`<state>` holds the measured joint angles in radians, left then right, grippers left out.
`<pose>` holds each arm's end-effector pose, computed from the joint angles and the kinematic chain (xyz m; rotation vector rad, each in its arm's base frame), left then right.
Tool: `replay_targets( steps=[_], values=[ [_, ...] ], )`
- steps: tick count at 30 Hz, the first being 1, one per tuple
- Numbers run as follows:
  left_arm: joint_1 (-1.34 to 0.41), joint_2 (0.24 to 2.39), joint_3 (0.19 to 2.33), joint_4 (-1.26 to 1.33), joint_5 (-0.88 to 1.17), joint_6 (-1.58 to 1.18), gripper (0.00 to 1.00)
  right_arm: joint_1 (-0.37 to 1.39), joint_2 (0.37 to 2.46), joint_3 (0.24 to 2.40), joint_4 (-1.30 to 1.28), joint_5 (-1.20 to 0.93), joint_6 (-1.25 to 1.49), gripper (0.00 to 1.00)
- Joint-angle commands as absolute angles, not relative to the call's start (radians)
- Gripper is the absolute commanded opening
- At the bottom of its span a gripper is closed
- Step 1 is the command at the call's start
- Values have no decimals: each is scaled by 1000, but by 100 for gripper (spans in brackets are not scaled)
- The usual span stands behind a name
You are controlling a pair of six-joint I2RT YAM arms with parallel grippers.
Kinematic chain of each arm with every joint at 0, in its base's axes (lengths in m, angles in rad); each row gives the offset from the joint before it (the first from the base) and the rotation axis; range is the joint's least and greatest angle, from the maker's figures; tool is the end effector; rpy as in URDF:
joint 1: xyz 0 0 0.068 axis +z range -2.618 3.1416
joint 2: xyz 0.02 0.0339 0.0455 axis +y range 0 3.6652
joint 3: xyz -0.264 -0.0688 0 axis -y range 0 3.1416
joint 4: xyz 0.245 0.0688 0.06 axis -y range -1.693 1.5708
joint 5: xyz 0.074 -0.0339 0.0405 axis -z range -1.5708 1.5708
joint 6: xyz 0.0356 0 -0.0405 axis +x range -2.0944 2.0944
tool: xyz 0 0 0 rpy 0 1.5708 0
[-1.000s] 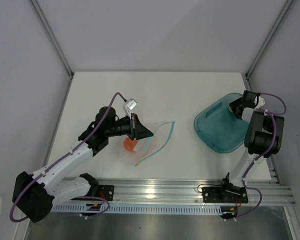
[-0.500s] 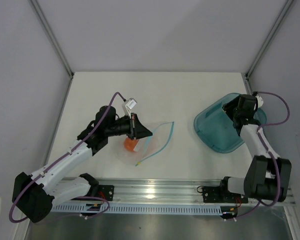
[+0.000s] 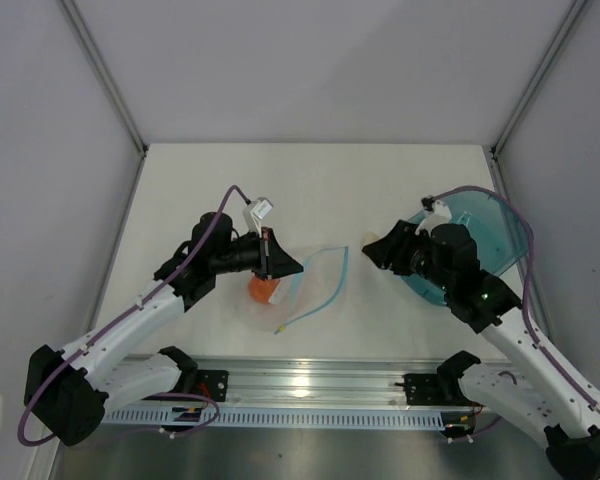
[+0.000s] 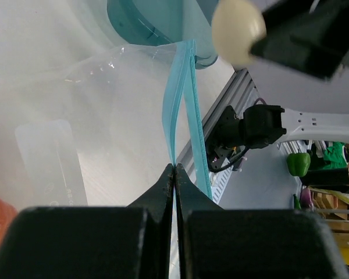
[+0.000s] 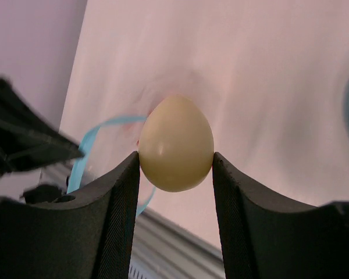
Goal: Place the food in the zip-top bag and seal the zipper
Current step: Place the fake food in the zipper food storage bag.
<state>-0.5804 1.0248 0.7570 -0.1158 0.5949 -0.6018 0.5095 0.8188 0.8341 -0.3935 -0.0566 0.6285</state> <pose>0.1822 -0.1434 0.2934 0.4109 2.0992 -1.3209 0.1610 0.0922 0.3296 0.0820 2.0343 0.7929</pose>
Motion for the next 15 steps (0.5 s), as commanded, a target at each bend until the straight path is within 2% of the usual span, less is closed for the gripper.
replay_targets(
  steps=[1, 3, 7, 15],
  values=[
    [-588, 997, 764, -106, 580, -606, 1, 691, 816, 879, -462, -46, 641, 34],
    [-588, 992, 767, -110, 580, -609, 1, 824, 827, 891, -474, 45, 650, 35],
    [-586, 974, 769, -130, 574, -611, 1, 984, 889, 920, -463, 144, 660, 36],
    [-588, 931, 762, -176, 558, -606, 0, 1098, 969, 950, -431, 221, 672, 39]
  ],
)
